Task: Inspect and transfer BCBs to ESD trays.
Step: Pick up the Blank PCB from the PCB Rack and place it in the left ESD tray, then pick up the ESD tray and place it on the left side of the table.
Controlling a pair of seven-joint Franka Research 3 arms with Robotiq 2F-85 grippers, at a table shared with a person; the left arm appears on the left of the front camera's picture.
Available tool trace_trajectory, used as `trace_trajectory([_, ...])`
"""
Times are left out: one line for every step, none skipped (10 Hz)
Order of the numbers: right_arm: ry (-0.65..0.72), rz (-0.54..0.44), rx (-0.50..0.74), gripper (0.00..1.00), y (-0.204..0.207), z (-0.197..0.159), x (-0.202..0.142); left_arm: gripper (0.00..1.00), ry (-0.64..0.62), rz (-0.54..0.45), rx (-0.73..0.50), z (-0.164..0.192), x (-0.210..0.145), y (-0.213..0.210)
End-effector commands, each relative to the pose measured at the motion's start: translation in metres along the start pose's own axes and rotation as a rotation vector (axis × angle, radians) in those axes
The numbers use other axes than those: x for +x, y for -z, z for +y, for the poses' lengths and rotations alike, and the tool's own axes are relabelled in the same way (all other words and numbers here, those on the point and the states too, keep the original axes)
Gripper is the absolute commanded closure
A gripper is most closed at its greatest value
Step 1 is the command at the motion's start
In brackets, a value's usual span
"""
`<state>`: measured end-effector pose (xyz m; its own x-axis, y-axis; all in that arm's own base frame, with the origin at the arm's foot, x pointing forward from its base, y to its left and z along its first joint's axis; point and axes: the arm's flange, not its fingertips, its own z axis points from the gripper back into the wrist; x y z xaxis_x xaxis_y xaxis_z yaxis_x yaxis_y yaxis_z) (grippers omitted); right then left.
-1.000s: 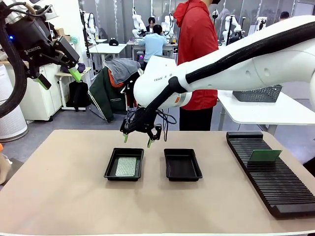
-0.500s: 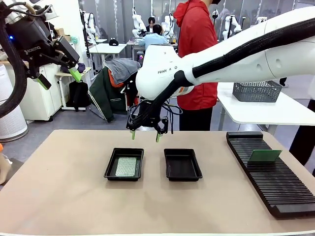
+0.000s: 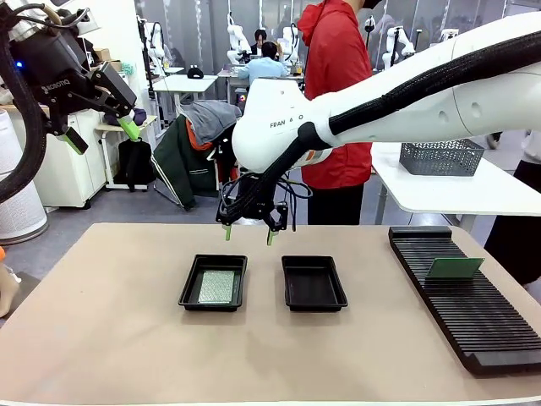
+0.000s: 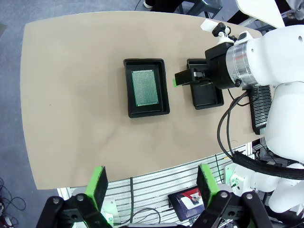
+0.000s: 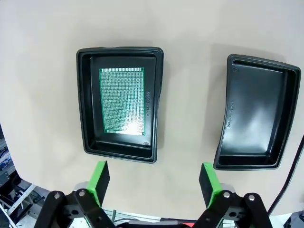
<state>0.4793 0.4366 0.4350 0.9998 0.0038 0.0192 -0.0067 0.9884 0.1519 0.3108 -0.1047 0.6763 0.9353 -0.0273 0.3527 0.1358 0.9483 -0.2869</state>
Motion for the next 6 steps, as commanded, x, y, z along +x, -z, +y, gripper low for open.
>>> trace_trajectory([0.001, -0.002, 0.016, 0.0, 0.0006, 0.0003, -0.0001, 0.0, -0.003, 0.001, -0.002, 0.0003, 0.0, 0.0007])
trace_trajectory([0.001, -0.002, 0.016, 0.0, 0.0006, 0.0003, -0.0001, 0.0, -0.003, 0.001, -0.002, 0.0003, 0.0, 0.0007])
trace_trajectory([0.001, -0.002, 0.016, 0.0, 0.0006, 0.0003, -0.0001, 0.0, -0.003, 0.001, -0.002, 0.0003, 0.0, 0.0007])
trace_trajectory([0.001, -0.002, 0.016, 0.0, 0.0006, 0.0003, -0.0001, 0.0, -0.003, 0.001, -0.002, 0.0003, 0.0, 0.0007])
trace_trajectory([0.001, -0.002, 0.016, 0.0, 0.0006, 0.0003, -0.0001, 0.0, -0.003, 0.001, -0.002, 0.0003, 0.0, 0.0007])
trace_trajectory([0.001, -0.002, 0.016, 0.0, 0.0006, 0.0003, -0.0001, 0.0, -0.003, 0.001, -0.002, 0.0003, 0.0, 0.0007])
